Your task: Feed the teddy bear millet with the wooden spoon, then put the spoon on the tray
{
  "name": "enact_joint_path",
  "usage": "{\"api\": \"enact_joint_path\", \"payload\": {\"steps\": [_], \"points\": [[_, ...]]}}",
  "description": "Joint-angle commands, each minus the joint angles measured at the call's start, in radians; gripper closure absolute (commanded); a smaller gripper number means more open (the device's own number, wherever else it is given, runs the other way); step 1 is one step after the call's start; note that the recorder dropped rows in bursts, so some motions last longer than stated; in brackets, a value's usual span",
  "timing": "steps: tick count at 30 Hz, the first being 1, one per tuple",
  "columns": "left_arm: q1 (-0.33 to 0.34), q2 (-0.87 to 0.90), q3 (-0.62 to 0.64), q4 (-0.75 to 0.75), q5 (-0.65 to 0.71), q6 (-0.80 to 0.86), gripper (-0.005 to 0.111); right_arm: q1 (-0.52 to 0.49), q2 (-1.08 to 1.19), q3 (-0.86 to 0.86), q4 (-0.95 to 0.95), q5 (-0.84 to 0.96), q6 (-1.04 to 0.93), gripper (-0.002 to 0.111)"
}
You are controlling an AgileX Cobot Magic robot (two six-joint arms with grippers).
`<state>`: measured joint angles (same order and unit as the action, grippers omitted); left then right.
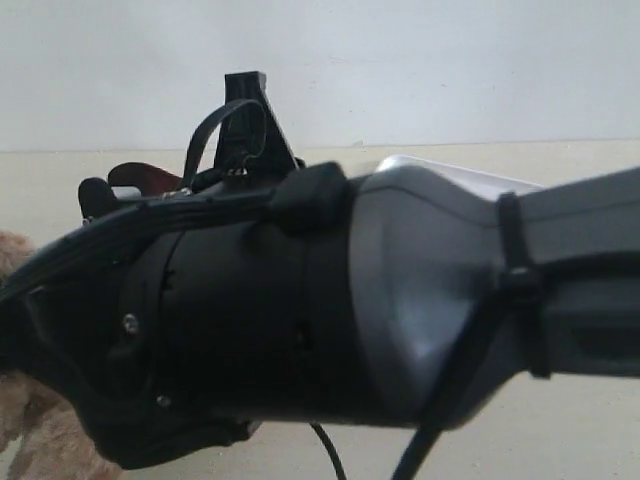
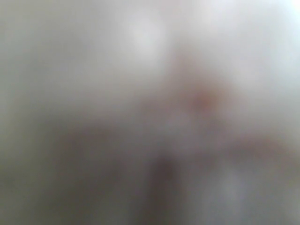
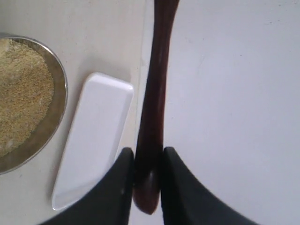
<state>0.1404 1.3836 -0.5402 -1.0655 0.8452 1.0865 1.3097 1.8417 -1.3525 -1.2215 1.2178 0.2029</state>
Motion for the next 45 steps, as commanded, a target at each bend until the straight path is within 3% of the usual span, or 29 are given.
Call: {"api": "enact_joint_path", "payload": {"steps": [1,12,20,27,34,45], "points": [[0.001,0.002,0.000,-0.014,0.011,0.007,0.101,-0.003,-0.014,0.004,0.003,0.003,0.001,0.099],[0.001,0.002,0.000,-0.014,0.011,0.007,0.101,0.004,0.017,0.004,-0.005,0.003,-0.011,0.099],[0.001,0.002,0.000,-0.014,0.011,0.007,0.101,-0.146,-0.065,0.050,0.241,0.003,-0.020,0.099],[0.001,0.002,0.000,-0.014,0.011,0.007,0.101,-0.277,-0.076,0.062,0.528,0.003,-0.183,0.099],[0.001,0.002,0.000,-0.014,0.011,0.007,0.101,-0.333,-0.074,0.159,0.440,0.003,-0.203,0.099],[0.001,0.002,0.000,-0.014,0.011,0.007,0.101,-0.281,-0.011,0.224,0.212,0.003,-0.256,0.099]]}}
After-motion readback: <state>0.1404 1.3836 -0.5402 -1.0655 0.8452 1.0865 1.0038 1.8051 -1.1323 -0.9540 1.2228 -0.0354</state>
